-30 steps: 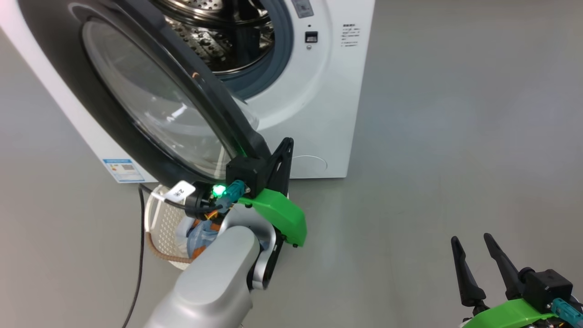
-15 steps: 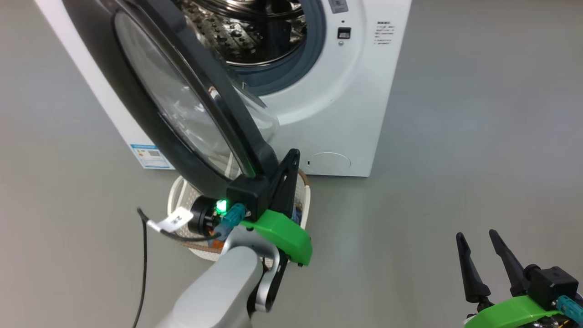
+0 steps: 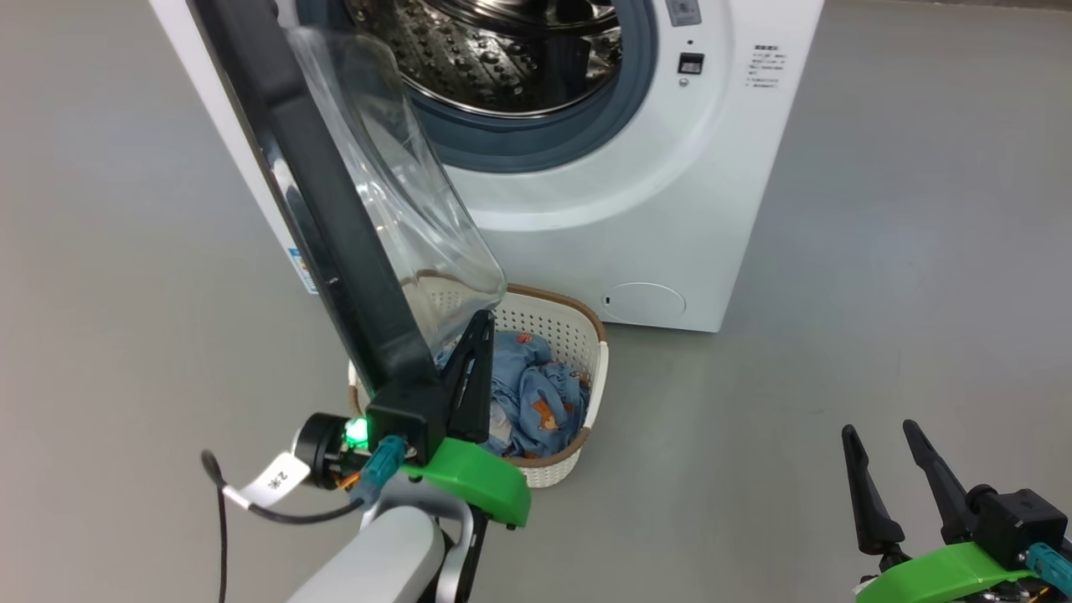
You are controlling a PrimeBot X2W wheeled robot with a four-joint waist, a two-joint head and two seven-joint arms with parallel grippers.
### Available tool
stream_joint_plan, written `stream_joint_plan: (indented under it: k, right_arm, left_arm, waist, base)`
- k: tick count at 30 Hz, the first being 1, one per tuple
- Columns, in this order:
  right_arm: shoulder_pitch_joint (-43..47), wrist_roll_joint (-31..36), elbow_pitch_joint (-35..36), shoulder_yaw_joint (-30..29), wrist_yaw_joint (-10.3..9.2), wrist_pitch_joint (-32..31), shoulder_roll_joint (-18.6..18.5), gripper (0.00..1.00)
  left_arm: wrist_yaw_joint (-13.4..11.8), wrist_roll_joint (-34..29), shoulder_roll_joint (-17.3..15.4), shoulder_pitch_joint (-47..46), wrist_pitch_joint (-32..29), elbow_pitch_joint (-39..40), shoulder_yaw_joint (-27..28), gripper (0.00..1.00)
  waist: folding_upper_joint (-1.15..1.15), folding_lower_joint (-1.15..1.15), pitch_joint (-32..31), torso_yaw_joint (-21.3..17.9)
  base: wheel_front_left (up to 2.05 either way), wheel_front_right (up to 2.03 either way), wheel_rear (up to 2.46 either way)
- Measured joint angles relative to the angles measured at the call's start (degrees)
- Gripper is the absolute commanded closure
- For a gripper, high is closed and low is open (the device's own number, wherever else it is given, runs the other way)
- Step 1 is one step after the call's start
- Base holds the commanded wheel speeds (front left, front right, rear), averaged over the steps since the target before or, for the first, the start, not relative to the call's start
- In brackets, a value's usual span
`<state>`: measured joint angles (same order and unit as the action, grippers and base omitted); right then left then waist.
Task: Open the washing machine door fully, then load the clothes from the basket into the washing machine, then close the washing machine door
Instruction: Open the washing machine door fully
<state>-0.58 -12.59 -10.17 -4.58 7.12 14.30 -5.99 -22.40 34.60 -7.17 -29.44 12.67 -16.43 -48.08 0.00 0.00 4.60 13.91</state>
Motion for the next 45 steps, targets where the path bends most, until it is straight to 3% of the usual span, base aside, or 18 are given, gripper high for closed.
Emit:
stream_joint_plan:
  k: [6, 16, 26, 45]
  right_arm:
    - [0.0, 0.1, 0.0, -0.2, 0.0, 0.0, 0.0, 0.0]
    - [0.1, 0.3, 0.1, -0.5, 0.0, 0.0, 0.0, 0.0]
    - [0.1, 0.4, 0.4, -1.5, 0.0, 0.0, -0.1, 0.0]
    - [0.0, 0.4, 1.1, -1.7, 0.0, 0.0, -1.2, 0.0]
  left_arm:
    - [-1.7, -0.2, -2.1, 2.2, -0.1, 3.1, 0.1, 1.0]
    - [-7.6, -0.8, -6.9, 6.6, -0.1, 7.0, 2.4, 1.0]
    - [-10.7, -0.3, -10.0, 11.0, 0.0, 11.0, 5.7, 1.0]
    - [-12.2, 2.4, -17.7, 15.2, 1.2, 12.4, 16.8, 1.0]
  waist:
    - [0.0, 0.0, -0.1, 1.7]
    - [0.0, 0.01, 0.0, 5.8]
    - [0.0, 0.0, 0.1, 8.7]
    - [0.0, 0.01, 1.9, 8.3]
  base:
    - [0.0, 0.0, 0.0]
    - [0.0, 0.0, 0.0]
    - [0.0, 0.0, 0.0]
    - [0.0, 0.0, 0.0]
